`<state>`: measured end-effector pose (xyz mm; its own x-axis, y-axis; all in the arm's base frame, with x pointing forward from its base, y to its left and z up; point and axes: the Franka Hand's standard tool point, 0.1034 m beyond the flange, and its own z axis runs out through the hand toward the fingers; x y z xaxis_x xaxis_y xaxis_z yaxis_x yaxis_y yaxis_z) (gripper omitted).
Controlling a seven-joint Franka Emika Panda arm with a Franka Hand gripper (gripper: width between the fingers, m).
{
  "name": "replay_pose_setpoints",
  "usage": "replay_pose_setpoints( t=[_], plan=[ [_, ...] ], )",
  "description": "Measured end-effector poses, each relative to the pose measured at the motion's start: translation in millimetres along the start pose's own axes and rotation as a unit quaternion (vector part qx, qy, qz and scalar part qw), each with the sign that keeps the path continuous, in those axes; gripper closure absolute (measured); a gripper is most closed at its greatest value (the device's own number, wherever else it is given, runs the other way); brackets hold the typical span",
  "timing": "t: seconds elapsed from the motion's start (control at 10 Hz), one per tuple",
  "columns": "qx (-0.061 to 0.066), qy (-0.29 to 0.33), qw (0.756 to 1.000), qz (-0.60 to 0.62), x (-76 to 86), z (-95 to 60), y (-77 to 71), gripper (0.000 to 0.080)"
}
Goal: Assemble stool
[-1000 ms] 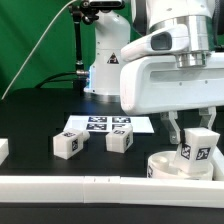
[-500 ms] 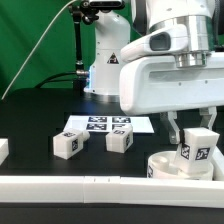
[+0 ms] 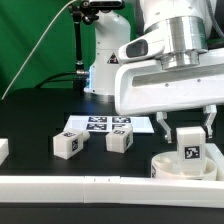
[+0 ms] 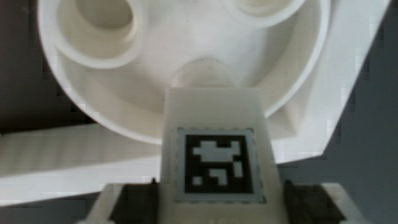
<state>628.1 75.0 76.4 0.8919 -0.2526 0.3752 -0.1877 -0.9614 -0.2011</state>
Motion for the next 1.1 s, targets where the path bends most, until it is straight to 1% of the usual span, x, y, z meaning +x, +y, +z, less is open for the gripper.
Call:
replay_pose_setpoints(
  t=[0.3,0.5,0.6,0.7,0.8,0.9,1.0,1.1],
  plan=[
    [0.001,0.006,0.993,0.116,-0.7,-0.7,-1.3,0.0461],
    [0.001,0.016,0.986,0.165,3.2,-2.5,2.6,0.0461],
    [0.001,0.016,0.986,0.164,3.8,-2.7,2.8,0.0461],
    [0.002,0.016,0.987,0.163,3.3,-2.5,2.5,0.0359],
    [0.002,0.015,0.987,0.162,3.2,-2.5,2.2,0.023],
    [0.004,0.002,0.988,0.155,1.8,-4.9,-5.7,0.023],
    [0.008,-0.007,0.991,0.133,5.4,-11.2,-11.3,0.0166],
    [0.01,-0.016,0.996,0.091,9.8,-18.0,-14.1,0.0155]
  ],
)
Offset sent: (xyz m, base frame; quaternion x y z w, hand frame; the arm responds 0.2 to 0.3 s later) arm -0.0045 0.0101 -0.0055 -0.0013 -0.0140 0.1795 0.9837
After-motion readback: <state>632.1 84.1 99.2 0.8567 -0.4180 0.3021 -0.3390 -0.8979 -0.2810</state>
